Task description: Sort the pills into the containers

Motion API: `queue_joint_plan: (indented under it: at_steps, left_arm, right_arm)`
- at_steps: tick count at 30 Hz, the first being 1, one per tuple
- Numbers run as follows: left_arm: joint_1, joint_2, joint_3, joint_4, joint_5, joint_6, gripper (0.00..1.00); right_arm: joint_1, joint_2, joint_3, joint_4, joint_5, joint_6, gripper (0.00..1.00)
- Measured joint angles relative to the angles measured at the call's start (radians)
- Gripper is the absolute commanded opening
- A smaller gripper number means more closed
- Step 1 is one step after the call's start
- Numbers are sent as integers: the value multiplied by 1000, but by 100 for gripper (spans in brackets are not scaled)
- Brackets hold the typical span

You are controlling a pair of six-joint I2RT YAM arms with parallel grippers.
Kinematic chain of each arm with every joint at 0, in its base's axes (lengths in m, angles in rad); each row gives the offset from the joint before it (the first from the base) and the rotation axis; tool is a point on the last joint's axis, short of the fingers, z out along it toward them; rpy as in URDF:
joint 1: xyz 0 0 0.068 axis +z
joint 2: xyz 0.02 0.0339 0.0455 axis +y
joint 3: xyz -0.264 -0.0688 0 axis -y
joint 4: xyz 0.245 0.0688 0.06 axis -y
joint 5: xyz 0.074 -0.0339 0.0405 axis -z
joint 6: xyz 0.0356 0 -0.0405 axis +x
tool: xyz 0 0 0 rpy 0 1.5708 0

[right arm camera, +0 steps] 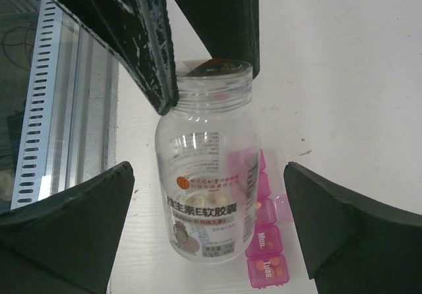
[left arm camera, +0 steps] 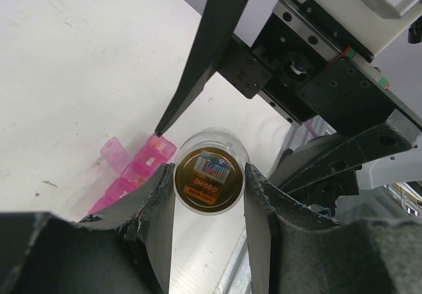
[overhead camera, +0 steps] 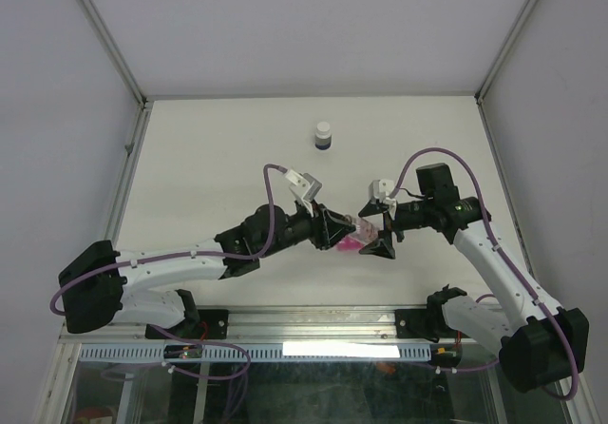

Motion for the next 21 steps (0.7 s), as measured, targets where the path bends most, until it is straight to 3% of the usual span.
queue_joint_plan:
  at_steps: [10, 21]
  left_arm:
    - [85, -33, -6, -86, -28, 20, 0]
    - [282, -46, 90, -431, -168, 132, 0]
  right_arm:
    - [-64, -49, 0, 0, -29, 19, 100]
    - [-92, -87, 0, 51, -20, 68, 99]
